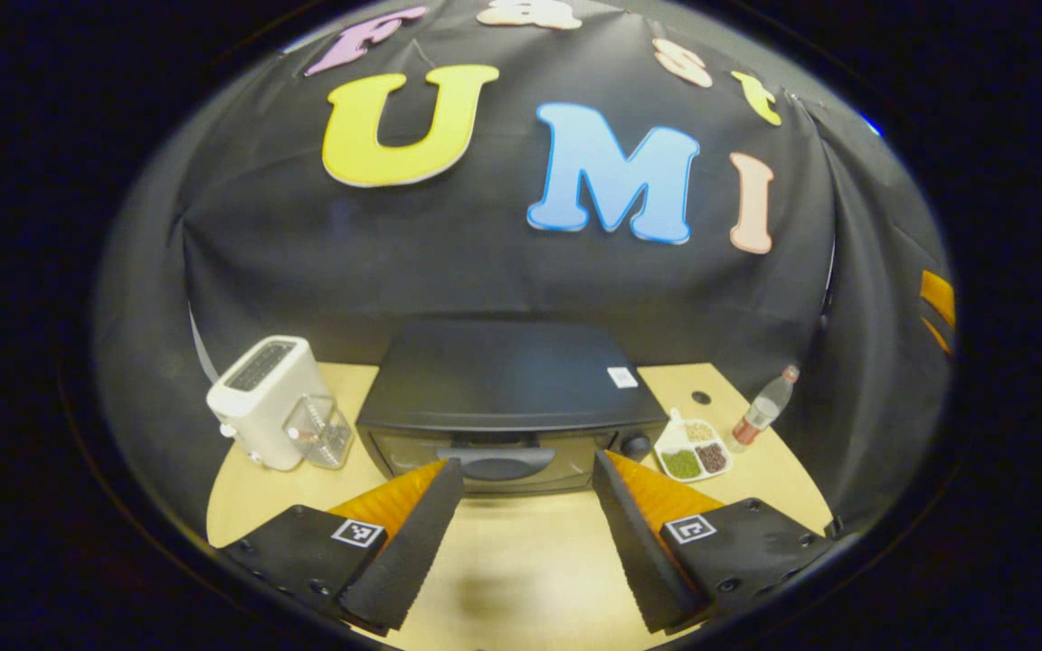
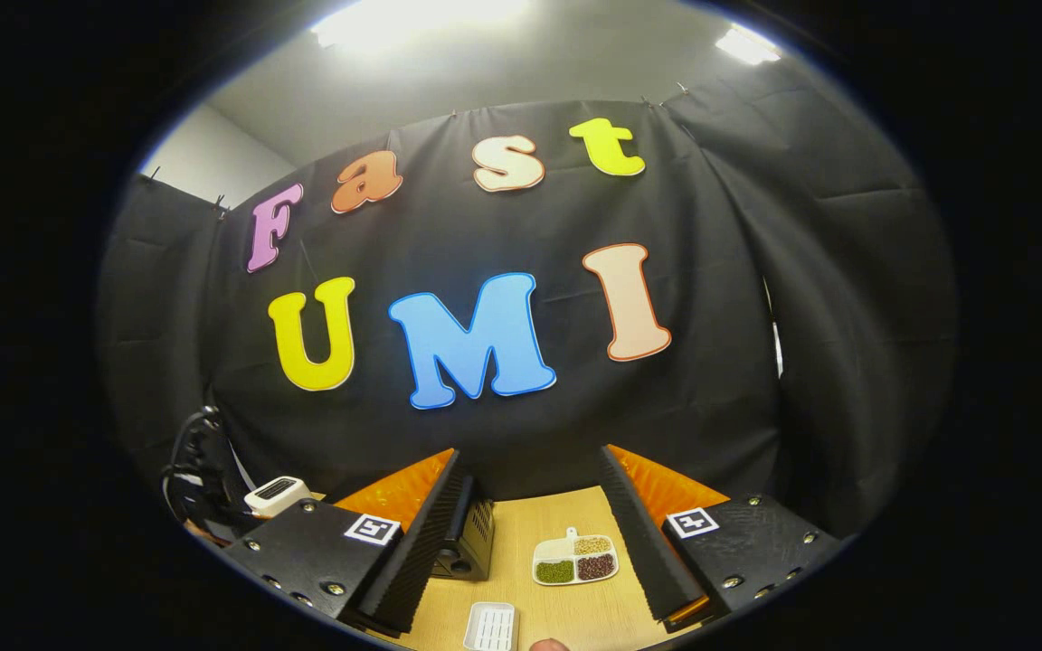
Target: Open the electric oven with the left hand, put the food in, and close the electric oven.
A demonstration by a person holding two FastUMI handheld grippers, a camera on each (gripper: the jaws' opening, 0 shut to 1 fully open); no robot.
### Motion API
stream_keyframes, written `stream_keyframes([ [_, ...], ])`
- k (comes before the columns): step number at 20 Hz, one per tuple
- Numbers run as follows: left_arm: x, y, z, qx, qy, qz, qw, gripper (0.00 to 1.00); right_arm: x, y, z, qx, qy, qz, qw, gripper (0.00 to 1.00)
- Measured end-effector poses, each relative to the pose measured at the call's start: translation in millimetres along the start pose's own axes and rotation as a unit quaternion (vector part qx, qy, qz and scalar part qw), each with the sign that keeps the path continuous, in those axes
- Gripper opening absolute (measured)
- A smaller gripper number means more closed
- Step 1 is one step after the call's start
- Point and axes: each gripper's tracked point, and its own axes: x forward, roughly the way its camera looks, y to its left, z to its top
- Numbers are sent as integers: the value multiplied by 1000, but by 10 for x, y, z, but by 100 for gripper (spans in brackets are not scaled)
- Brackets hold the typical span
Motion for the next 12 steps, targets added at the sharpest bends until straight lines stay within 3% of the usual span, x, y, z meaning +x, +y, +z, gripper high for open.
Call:
stream_keyframes([
  [6, -866, 39, 965, -12, -152, 30, 988, 94, 50, 221, 196, -8, -9, 10, 1000, 92],
  [7, -1007, 62, 1047, -7, -168, 39, 985, 99, 63, 284, 234, -6, -12, 16, 1000, 92],
  [10, -1427, 47, 1351, 27, -217, 67, 973, 98, 39, 430, 393, -11, -28, 27, 999, 92],
  [12, -1629, -126, 1586, 48, -257, 66, 963, 98, 13, 531, 491, -21, -40, 33, 998, 92],
])
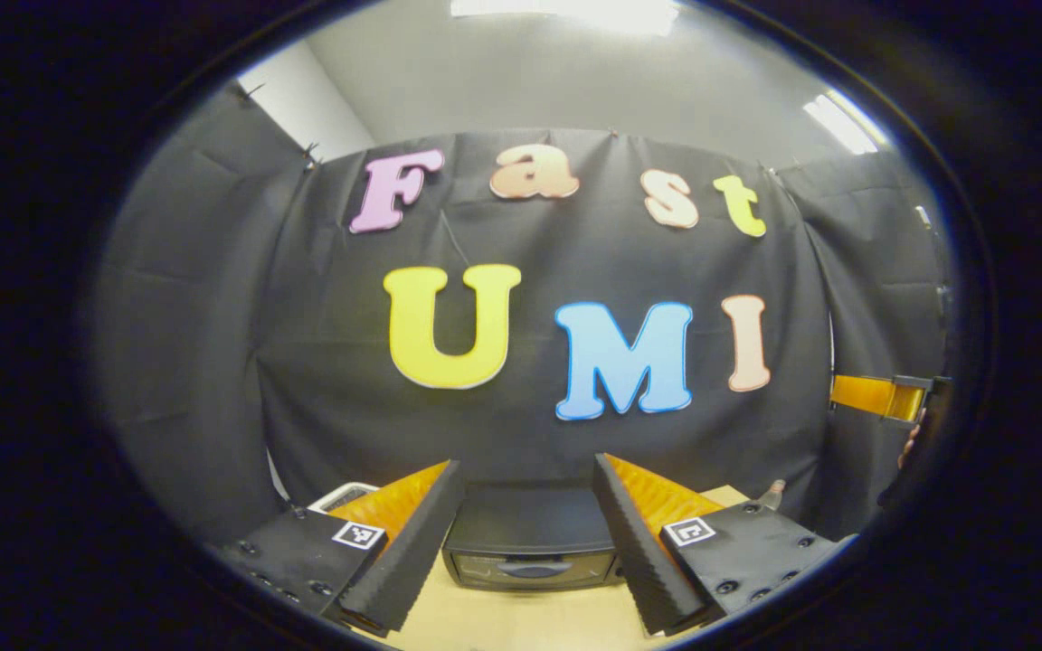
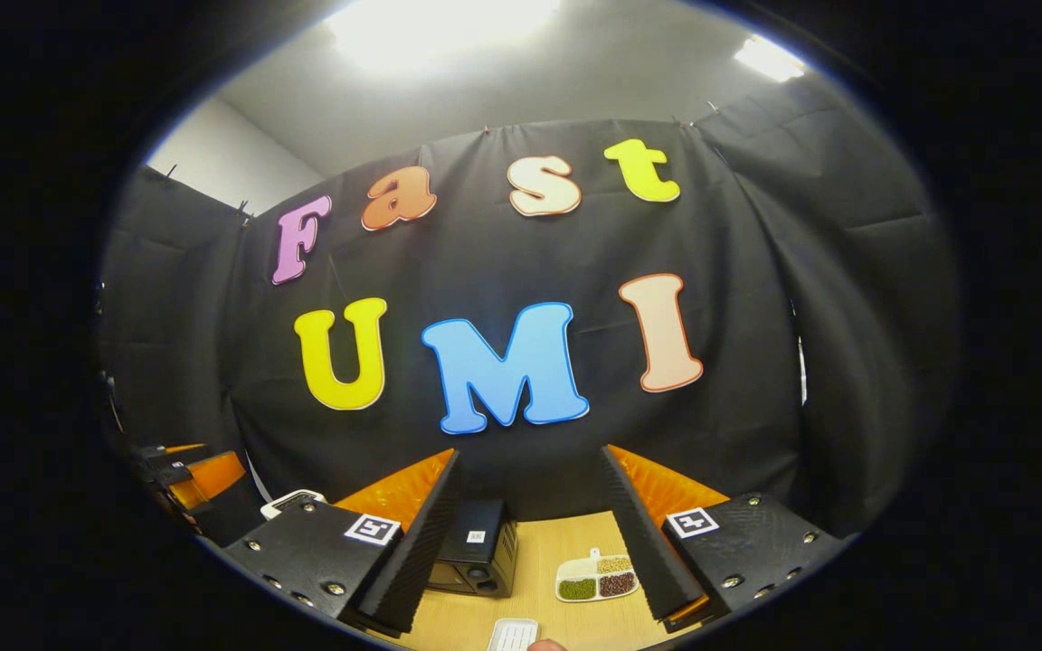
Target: Open the electric oven with the left hand, put the food in, and close the electric oven.
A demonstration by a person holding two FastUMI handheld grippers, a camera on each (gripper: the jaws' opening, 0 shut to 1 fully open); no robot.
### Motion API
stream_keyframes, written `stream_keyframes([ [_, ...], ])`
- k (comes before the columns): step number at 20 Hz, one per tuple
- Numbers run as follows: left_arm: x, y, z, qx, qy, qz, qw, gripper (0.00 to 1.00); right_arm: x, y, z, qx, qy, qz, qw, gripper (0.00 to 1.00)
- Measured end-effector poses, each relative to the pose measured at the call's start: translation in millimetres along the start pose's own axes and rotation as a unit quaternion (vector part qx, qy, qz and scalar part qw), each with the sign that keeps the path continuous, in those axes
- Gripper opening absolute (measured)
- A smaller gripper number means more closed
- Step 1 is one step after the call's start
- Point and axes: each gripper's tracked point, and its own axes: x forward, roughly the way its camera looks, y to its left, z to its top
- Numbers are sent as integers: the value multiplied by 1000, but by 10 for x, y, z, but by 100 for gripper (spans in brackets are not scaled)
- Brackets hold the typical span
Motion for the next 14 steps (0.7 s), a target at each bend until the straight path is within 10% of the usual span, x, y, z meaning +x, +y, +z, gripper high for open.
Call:
stream_keyframes([
  [14, -171, -114, -154, -35, 24, -46, 998, 94, -120, 321, -29, -3, 2, 3, 1000, 92],
])
